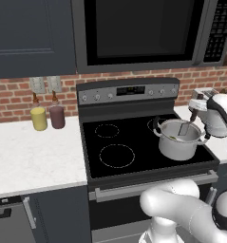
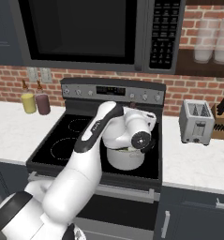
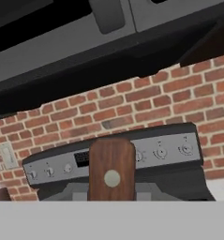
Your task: Put the onion and lime in the pot. Retrieve the spatula and lightly stir the vegetables in the pot.
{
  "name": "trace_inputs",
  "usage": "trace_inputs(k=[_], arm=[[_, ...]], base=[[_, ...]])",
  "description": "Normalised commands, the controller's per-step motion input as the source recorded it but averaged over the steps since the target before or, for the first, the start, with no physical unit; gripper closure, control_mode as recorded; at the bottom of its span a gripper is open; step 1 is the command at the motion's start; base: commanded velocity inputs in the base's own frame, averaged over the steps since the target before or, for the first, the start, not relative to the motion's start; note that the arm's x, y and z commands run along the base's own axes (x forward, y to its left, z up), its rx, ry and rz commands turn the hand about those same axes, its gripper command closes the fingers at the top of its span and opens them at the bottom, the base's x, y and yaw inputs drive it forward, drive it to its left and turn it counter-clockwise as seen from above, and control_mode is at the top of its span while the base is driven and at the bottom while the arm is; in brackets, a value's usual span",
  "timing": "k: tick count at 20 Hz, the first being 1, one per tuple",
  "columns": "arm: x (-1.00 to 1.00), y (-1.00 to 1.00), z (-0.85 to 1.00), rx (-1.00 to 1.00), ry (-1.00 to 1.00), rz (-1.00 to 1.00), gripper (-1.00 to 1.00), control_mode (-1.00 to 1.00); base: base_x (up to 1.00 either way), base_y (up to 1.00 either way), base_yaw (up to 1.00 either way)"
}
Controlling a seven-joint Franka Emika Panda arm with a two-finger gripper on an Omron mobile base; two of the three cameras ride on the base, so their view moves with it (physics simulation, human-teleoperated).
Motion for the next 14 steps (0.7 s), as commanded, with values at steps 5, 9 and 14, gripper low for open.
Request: trace_inputs(k=[5, 9, 14], arm=[[0.06, 0.00, -0.30, 0.00, 0.02, 0.00, 1.00, -1.00], [0.04, 0.00, -0.01, 0.00, 0.05, 0.00, 1.00, -1.00], [0.10, 0.00, -0.09, 0.00, 0.06, 0.00, 1.00, -1.00]], base=[[0.00, 0.00, 0.00], [0.00, 0.00, 0.00], [0.00, 0.00, 0.00]])
